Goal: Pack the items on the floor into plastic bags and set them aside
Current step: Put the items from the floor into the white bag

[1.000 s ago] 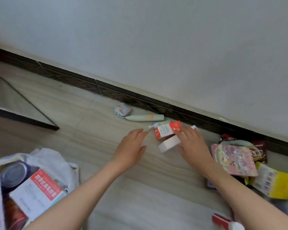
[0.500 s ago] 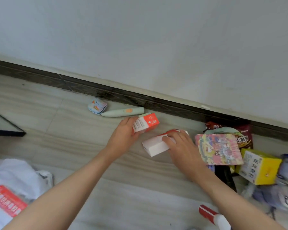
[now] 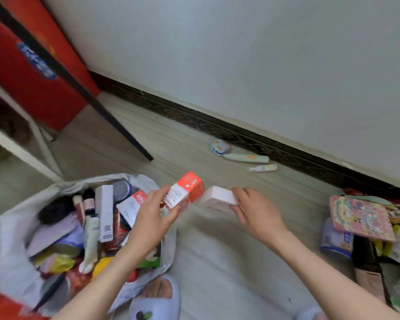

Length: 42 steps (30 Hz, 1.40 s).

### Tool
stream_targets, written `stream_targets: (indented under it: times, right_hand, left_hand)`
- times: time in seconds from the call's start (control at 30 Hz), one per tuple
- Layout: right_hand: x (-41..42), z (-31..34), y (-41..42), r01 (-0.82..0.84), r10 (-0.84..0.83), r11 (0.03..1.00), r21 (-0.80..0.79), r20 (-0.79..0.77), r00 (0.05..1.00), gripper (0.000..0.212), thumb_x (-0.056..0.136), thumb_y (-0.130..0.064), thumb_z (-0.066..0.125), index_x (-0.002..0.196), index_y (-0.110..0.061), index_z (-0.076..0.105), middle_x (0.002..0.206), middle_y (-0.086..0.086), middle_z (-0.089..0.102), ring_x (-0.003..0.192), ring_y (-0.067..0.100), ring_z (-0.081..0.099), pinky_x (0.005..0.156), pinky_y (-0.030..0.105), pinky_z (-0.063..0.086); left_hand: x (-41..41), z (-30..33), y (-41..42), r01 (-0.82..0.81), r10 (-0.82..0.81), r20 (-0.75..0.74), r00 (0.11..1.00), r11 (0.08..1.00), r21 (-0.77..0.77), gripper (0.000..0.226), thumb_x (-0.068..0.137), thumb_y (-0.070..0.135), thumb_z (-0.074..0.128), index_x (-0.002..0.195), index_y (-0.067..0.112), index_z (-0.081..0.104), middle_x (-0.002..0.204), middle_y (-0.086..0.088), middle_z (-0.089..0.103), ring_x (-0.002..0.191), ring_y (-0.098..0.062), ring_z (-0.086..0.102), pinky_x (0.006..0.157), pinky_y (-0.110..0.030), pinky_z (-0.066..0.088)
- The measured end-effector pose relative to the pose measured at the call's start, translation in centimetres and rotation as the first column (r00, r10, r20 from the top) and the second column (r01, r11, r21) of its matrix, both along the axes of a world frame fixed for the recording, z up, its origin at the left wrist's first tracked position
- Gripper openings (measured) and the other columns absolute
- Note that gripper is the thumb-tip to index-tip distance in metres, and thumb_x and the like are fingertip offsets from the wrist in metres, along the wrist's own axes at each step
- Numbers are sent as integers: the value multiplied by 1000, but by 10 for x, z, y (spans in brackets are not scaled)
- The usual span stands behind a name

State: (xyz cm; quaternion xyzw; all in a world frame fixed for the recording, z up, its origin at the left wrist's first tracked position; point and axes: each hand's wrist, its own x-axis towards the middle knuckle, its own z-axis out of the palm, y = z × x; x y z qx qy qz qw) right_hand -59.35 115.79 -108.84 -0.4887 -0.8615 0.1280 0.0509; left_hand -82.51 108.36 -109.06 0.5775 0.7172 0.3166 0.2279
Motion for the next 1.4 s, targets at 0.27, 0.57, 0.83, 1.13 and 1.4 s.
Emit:
stream_targets:
  times: [0.27,0.57,0.83,1.13,1.4]
  right_hand:
    - [-113,28,-79,177,-450,819,-546,-419,789,19,88,-27,55,105,-20,58,101,-3,65,88,14,58,72,27,43]
    - [-232,28,-88,15,-659,576,-817,-453,601,8,88,-25,56,87,-19,60,83,-2,68,76,12,65,72,34,51]
    - [-288,-5,-102,84,-539,702,-708,-449,713,50,87,-11,55,134,-14,39,129,4,47,101,17,56,91,38,48]
    - [-291,-3,-109,-120,-79,883,-453,-396,915,57,89,-15,53,141,-11,30,146,4,36,133,20,34,108,30,29]
    - [-233,-31,-79,183,-363,874,-451,-355,861,32,92,-18,49,121,-5,55,125,13,57,114,25,51,94,31,37]
  left_hand:
    - [-103,34,-117,-390,391,-29,920,921,12,37,79,22,70,114,18,58,109,-1,62,99,-19,57,86,-36,46]
    - [-163,28,-140,-566,566,-142,812,823,45,37,81,27,69,112,11,58,113,-6,55,109,-24,49,89,-31,37]
    - [-188,3,-150,-501,470,-383,795,865,23,32,75,18,73,104,6,64,110,-12,58,107,-27,44,91,-46,40]
    - [-215,8,-161,-664,656,-134,743,748,-22,11,82,10,66,91,4,66,80,-10,65,81,-34,60,71,-35,44]
    - [-213,8,-168,-571,575,-184,797,817,78,4,78,-1,67,78,3,66,76,-7,61,67,-22,54,67,-22,36]
